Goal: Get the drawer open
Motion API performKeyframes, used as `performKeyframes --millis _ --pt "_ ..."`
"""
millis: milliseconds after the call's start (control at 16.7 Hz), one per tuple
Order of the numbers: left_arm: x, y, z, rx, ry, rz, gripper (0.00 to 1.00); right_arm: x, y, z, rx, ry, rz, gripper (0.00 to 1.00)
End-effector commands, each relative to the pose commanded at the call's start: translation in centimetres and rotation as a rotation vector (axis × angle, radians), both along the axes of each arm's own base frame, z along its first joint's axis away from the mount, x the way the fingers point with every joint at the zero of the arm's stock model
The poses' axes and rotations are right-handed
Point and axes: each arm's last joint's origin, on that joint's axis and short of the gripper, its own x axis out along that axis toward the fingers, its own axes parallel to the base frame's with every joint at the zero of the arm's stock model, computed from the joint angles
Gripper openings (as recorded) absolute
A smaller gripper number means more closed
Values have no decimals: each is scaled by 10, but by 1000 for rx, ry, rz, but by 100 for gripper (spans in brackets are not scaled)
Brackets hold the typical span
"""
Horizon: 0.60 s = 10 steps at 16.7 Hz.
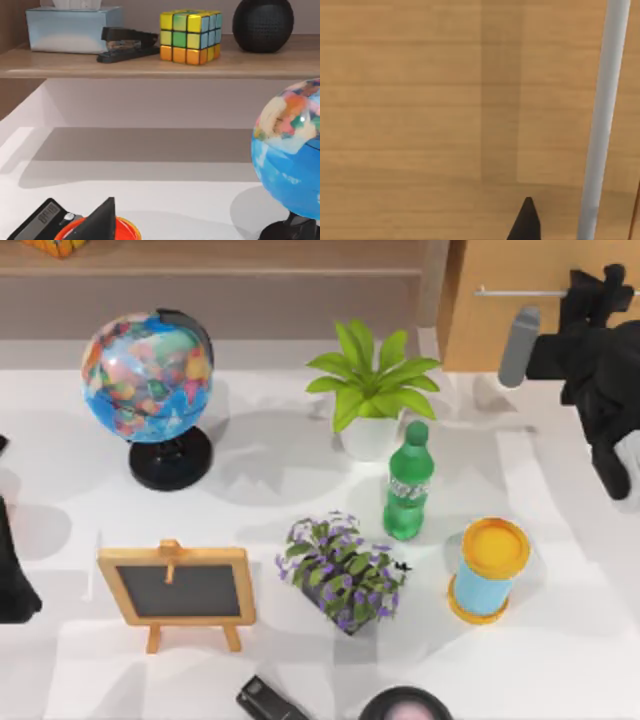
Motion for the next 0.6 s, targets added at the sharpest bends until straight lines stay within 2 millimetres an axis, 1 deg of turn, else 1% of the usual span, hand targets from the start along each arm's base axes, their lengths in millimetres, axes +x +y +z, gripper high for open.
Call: performKeyframes --millis 180,240,600 --pt "0 0 0 0 0 0 100 0 0 0 0 0 0 2" --pt "0 0 0 0 0 0 100 0 0 0 0 0 0 0" --pt "0 0 0 0 0 0 100 0 0 0 0 0 0 0"
